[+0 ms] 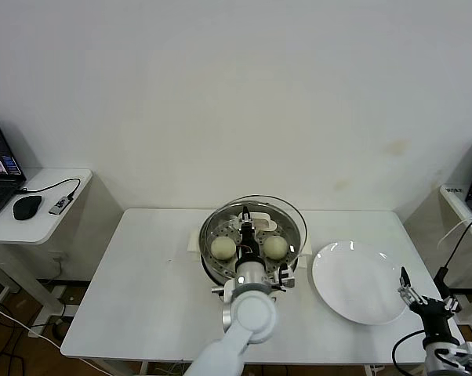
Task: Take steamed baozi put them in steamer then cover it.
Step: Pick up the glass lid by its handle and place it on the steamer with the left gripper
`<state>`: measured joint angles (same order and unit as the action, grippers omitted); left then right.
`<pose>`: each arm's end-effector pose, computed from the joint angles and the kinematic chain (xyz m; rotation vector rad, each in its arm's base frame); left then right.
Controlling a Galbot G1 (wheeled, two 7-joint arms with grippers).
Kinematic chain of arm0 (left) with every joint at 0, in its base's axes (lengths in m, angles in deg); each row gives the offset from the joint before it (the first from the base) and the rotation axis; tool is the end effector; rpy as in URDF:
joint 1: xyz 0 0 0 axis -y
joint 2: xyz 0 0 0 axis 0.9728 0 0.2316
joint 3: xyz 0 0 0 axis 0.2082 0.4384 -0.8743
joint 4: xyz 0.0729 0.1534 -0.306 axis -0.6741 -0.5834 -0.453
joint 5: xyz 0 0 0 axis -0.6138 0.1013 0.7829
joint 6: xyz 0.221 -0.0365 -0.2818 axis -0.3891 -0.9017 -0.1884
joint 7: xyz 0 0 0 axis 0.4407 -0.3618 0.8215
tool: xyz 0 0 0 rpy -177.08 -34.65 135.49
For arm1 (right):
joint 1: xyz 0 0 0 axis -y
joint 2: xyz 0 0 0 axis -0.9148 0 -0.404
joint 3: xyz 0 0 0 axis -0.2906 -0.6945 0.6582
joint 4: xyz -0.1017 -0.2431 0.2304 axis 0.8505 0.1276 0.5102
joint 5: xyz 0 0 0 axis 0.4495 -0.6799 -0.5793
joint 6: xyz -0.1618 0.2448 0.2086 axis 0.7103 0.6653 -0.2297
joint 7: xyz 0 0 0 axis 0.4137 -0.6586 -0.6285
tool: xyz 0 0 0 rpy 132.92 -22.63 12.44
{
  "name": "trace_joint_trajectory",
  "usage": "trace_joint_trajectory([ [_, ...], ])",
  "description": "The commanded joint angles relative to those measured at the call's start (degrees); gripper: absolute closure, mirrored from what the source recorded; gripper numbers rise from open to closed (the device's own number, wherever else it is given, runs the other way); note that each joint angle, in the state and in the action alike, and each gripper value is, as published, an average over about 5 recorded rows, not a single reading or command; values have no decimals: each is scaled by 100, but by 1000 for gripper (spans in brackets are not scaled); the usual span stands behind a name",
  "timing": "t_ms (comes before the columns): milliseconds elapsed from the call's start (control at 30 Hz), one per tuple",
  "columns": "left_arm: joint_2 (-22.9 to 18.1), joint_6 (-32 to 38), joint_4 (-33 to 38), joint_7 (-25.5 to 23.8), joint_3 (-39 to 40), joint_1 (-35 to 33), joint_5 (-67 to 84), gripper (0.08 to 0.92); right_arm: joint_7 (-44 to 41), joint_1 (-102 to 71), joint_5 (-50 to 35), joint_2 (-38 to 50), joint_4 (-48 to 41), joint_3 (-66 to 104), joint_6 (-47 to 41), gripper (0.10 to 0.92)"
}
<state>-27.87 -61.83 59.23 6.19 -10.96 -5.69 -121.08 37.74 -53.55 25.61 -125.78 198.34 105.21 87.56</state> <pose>0.3138 -0.2311 -0.2461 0.0187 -2.3153 -2.0508 0.1681 -0.1821 -0.3193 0.3924 3.1071 0.2482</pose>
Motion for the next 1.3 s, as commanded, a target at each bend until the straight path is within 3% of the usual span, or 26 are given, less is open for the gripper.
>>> trace_joint_trajectory([
  [33, -19, -255, -139, -159, 24, -30, -446, 864, -4, 0, 7, -8, 12, 1, 11, 203],
  [1300, -25, -245, -504, -63, -40, -38, -349, 864, -25, 35, 40, -70, -20, -56, 75, 203],
])
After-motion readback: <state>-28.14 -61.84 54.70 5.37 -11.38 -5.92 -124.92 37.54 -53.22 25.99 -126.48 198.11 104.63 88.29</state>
